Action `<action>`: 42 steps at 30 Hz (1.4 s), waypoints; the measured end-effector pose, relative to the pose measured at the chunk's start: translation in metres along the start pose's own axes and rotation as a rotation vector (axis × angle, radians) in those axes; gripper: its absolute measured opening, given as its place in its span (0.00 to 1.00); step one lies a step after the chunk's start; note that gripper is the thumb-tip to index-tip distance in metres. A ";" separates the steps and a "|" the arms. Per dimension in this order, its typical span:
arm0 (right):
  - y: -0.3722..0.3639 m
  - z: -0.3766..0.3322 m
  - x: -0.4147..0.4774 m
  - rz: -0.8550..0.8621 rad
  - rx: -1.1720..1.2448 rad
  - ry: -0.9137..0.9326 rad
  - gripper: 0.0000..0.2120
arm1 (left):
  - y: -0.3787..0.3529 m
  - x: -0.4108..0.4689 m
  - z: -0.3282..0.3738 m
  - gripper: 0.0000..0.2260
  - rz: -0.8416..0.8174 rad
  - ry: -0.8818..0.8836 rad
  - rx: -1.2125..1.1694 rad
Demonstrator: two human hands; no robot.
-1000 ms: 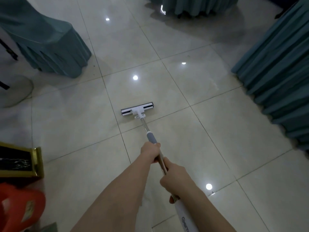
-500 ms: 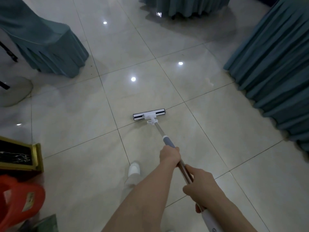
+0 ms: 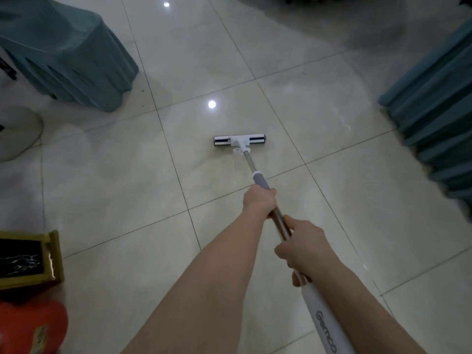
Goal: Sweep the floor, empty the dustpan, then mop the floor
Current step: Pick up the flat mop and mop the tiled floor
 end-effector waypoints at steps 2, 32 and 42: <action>0.003 -0.042 0.032 0.001 0.000 0.008 0.22 | 0.020 0.050 0.015 0.15 -0.013 0.002 0.002; -0.163 0.120 -0.073 -0.038 -0.253 0.191 0.23 | 0.022 -0.134 -0.182 0.10 0.020 0.039 -0.087; -0.192 0.336 -0.195 -0.045 -0.399 0.170 0.21 | -0.086 -0.350 -0.271 0.11 0.033 0.120 0.014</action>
Point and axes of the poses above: each hand's wrist, its own x-axis towards the middle knuckle, its own y-axis out of the back of the hand, z = x × y, the point moved 1 cm from there along x, towards the middle knuckle, and after that the axes turned 10 degrees about -y, right-handed, at the moved point
